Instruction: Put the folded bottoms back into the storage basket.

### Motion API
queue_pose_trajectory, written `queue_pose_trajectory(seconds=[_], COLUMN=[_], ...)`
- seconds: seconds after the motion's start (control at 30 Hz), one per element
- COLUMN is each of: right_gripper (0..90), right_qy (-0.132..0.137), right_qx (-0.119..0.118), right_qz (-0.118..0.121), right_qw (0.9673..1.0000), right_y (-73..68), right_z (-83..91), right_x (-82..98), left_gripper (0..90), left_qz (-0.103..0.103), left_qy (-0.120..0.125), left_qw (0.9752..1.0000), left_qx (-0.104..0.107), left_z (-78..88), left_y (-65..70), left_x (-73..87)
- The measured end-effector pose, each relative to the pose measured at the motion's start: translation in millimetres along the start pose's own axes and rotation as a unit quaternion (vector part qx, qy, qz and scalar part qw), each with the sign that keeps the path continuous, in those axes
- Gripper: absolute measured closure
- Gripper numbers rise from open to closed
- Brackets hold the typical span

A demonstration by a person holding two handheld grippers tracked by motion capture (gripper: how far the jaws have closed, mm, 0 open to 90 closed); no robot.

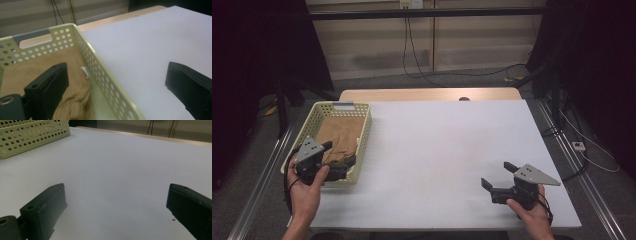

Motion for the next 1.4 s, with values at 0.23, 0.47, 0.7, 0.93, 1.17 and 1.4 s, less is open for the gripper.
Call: queue_pose_trajectory(seconds=[0.23,0.47,0.7,0.93,1.17,1.4], right_gripper=[2.7,2.7,2.7,2.7,2.7,2.7], right_qy=[0.0,0.0,0.0,0.0,0.0,0.0], right_qx=[-0.001,-0.002,-0.002,-0.002,-0.003,-0.001], right_qz=[0.0,0.0,0.001,0.0,0.0,-0.001], right_qw=[1.0,1.0,1.0,1.0,1.0,1.0], right_y=[-0.1,0.1,0.1,0.2,0.0,-0.2], right_z=[-0.2,-0.6,-0.4,-0.4,-0.3,-0.2], right_x=[0.0,-0.1,-0.2,-0.1,0.0,-0.1], left_gripper=[5.1,4.9,4.8,4.7,4.7,4.8], left_qz=[0.003,0.013,-0.013,-0.016,-0.026,-0.03], left_qy=[0.012,0.009,0.011,0.019,0.002,-0.021], left_qw=[0.9999,0.9993,0.9976,0.995,0.9941,0.9933], left_qx=[0.005,0.033,0.067,0.097,0.105,0.11], left_z=[-9.1,-24.4,-34.2,-45.1,-54.3,-61.5], left_y=[12.4,28.9,48.3,66.7,79.8,87.6], left_x=[-5.5,-3.3,-8.0,-5.1,9.2,27.2])
Point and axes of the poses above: each handheld gripper's, and its own axes: z roughly backward along the jaws, x roughly out of its underside, y roughly to its right, the point moved 6 cm from there along -z, roughly forward along the jaws, and after that the axes turned 3 degrees about -x, right-handed, at the moved point
